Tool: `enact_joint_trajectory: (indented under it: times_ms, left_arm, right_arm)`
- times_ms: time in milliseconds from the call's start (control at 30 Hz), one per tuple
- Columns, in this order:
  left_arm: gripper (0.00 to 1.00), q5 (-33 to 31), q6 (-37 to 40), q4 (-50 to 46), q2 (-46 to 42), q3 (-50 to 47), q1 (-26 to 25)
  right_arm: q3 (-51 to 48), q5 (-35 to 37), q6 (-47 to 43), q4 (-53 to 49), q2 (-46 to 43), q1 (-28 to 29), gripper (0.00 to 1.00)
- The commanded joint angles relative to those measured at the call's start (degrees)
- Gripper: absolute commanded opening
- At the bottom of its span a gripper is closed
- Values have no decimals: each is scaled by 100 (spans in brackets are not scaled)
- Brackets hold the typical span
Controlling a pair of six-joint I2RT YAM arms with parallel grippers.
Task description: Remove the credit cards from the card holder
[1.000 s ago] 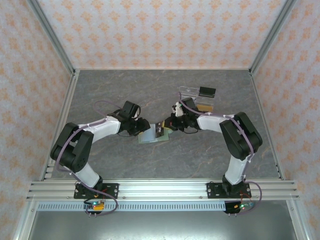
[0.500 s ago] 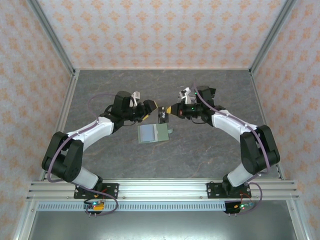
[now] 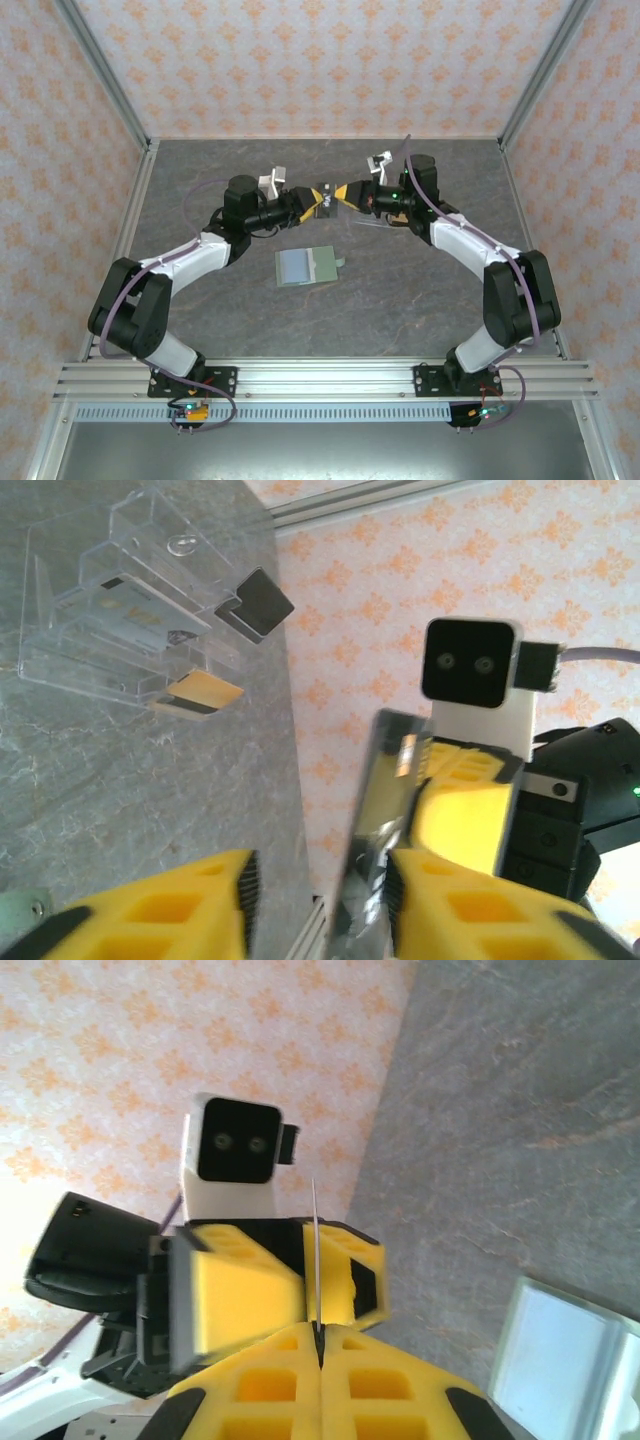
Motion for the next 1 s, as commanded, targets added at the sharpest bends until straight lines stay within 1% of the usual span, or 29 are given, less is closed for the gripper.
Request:
enact_joint_trajectory:
  times_ms: [0,100,133,200,267,367,467,567,667,733,767,833,900,967]
  left_arm:
    - [25,209,-142,532,4,171,8]
    - [7,209,-183,637,-23,185,11]
    - [4,218,-243,696,-16,191,6]
    - [0,178,-341,787,-25,183,6]
    - [0,124,-399,798,-32,192,10]
    - [0,103,-512,903,8,216,4]
    - [0,65,-577,948,45,250,-1]
    - [0,43,-617,956,96,268,-12]
    - [0,-25,-591,830,106,268,-12]
    - [0,-77,-547,724,111,276,-12]
    - [2,-113,-515,646,111,276,-12]
    - [10,-217,-356,291,94,314,-12]
    - [26,-394,-63,-313,40,387,-3]
    - [43,-686,390,-1146,-36,493,27]
  right_arm:
    - [256,-210,212,488,87,-10,0]
    - [292,-221,276,524,129,-9,0]
    - [292,-223,336,578,132,-9,4]
    - [251,-264,499,807,144,-11,14]
    - [188,-242,674,1017,137,-5,23]
    - [156,-234,933,1250,199,4,28]
    - [134,-237,1193,1536,302,7,28]
    - [176,-219,1243,1546,378,11,27]
    - [263,-162,1187,1476,428,11,17]
    - [341,-86,982,1202,428,10,11]
    - [409,-57,793,1002,427,6,6]
    - [554,127,241,349,380,6,0]
    - [711,481,-469,-418,323,-18,0]
    - [912,923,-1261,-1193,269,-68,0]
